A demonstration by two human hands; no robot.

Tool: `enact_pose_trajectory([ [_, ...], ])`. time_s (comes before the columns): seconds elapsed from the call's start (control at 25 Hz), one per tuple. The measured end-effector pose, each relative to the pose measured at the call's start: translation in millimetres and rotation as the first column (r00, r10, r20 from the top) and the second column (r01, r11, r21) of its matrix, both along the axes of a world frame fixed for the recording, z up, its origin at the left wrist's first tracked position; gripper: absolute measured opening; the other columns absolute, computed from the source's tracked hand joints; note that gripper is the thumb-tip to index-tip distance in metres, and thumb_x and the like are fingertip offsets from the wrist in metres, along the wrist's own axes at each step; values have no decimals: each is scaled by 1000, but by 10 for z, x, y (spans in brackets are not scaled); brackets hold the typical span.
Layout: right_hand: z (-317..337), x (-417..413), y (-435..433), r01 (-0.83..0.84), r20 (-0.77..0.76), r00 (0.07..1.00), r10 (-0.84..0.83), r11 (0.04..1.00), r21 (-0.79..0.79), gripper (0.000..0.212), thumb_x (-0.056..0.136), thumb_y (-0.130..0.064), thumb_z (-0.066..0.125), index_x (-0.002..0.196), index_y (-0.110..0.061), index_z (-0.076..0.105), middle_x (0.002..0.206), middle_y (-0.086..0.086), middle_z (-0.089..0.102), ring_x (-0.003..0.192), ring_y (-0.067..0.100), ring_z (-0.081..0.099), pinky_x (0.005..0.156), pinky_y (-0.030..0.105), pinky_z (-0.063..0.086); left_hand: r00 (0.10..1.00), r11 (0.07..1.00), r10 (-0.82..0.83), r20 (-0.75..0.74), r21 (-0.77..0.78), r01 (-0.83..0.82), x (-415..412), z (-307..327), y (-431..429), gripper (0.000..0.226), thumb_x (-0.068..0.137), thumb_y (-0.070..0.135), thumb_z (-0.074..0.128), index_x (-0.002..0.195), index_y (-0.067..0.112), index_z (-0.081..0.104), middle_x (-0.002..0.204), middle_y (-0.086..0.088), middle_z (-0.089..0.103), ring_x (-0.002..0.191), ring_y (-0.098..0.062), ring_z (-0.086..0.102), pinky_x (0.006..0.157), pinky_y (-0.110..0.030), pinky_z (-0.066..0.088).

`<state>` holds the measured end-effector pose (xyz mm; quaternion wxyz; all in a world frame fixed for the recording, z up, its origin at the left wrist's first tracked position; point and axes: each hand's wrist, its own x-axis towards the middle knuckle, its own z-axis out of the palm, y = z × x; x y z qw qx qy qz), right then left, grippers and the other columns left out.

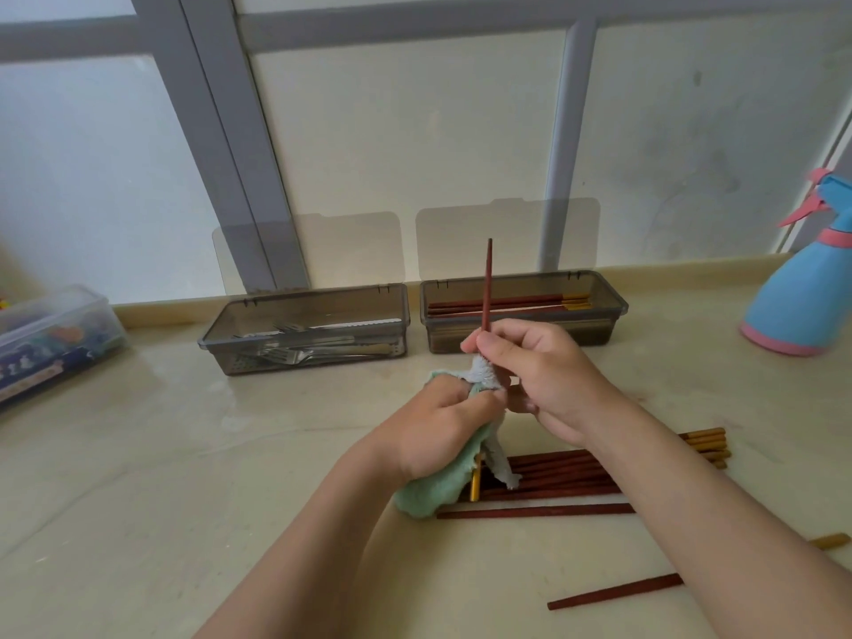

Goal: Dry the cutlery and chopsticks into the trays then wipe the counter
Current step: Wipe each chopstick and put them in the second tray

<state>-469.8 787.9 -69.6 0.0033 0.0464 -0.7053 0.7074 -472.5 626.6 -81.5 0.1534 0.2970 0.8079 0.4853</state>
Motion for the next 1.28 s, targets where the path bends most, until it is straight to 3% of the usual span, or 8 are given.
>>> enact_pose_trajectory([
  [0.28,267,-119,342,348,39,930,-365,843,-409,17,106,-21,49,97,-11,59,74,10,69,50,16,57,42,25,44,998,1000,6,-59,-15,-7,45,-44,79,46,96,34,46,59,8,41,59,-2,41,57,-16,41,59,-32,37],
  [0.4,411,-179,498,391,-138,858,-494,804,-447,14,107,-18,47,103,-11,58,88,17,71,71,27,71,66,33,61,974,970,213,-72,139,-201,-20,-88,9,47,100,27,45,63,-2,41,58,-9,46,57,-17,44,60,-34,39],
  [0.52,310,-347,519,580,-419,738,-530,814,-7,15,107,-18,47,108,-16,62,97,12,71,85,26,73,78,36,62,922,903,380,-73,244,-353,-79,-92,-48,46,103,21,45,63,2,36,58,-4,39,57,-15,38,58,-32,35],
  [0.64,159,-529,493,651,-602,734,-314,575,495,24,106,-24,45,118,-22,66,93,3,66,86,25,64,68,35,50,899,879,429,-89,268,-393,-95,-60,-66,45,103,19,45,60,15,34,57,3,32,56,-12,31,54,-26,30],
  [0.76,186,-685,439,540,-503,841,-198,255,802,30,107,-19,41,125,-17,65,105,11,61,98,31,58,72,33,42,897,874,435,-81,279,-399,-98,-51,-63,46,103,18,46,59,18,32,56,6,29,54,-10,28,51,-23,27],
  [0.88,195,-799,413,373,-347,916,-203,103,922,31,105,-13,43,123,-19,67,121,13,60,115,34,55,95,44,51,891,867,447,-78,285,-410,-101,-53,-80,49,103,18,46,57,21,30,53,11,28,52,-8,27,50,-21,26],
  [1.16,248,-516,548,394,-346,918,-197,328,859,23,98,-12,48,108,-18,68,108,4,64,104,24,59,85,33,47,886,850,464,-14,289,-441,-61,-31,-100,49,104,23,44,56,16,41,50,10,41,49,-7,39,53,-22,34],
  [1.28,198,-130,532,38,-66,997,46,452,891,12,95,-20,63,95,-29,71,98,-12,68,94,8,64,87,30,52,911,860,412,25,319,-398,-25,93,-84,51,107,28,37,74,16,74,73,-1,71,68,-14,64,67,-27,51],
])
